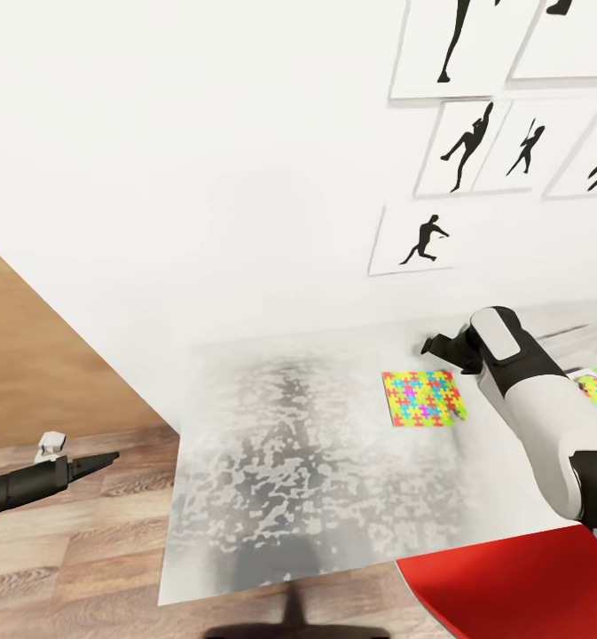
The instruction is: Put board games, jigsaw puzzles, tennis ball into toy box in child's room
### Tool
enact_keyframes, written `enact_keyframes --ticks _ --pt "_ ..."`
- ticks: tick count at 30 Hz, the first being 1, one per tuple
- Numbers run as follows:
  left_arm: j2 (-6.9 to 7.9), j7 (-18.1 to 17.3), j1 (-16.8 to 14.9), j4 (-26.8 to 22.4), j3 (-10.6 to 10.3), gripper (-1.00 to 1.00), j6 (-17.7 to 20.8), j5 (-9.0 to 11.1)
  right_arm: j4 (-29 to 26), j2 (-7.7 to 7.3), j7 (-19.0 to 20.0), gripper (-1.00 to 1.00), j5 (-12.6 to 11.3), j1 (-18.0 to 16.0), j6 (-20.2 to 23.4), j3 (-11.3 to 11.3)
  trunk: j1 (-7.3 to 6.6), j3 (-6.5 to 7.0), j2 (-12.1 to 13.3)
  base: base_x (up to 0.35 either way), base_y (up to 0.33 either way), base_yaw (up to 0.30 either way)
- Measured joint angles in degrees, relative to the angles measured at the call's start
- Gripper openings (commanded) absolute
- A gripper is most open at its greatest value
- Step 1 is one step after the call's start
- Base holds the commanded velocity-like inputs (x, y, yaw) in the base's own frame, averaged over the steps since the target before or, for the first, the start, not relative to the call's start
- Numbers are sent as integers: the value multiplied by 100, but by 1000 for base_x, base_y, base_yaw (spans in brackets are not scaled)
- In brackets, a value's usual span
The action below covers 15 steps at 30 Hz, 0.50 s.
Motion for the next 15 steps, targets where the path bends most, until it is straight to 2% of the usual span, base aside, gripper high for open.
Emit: enact_keyframes --ticks 7,15 --pt "0 0 0 0 0 100 0 0 0 -1 -3 100 1 0 0 0 0 0 0 10 0 0" --pt "0 0 0 0 0 100 0 0 0 -1 -4 100 1 -2 0 0 -1 -3 0 69 0 0"
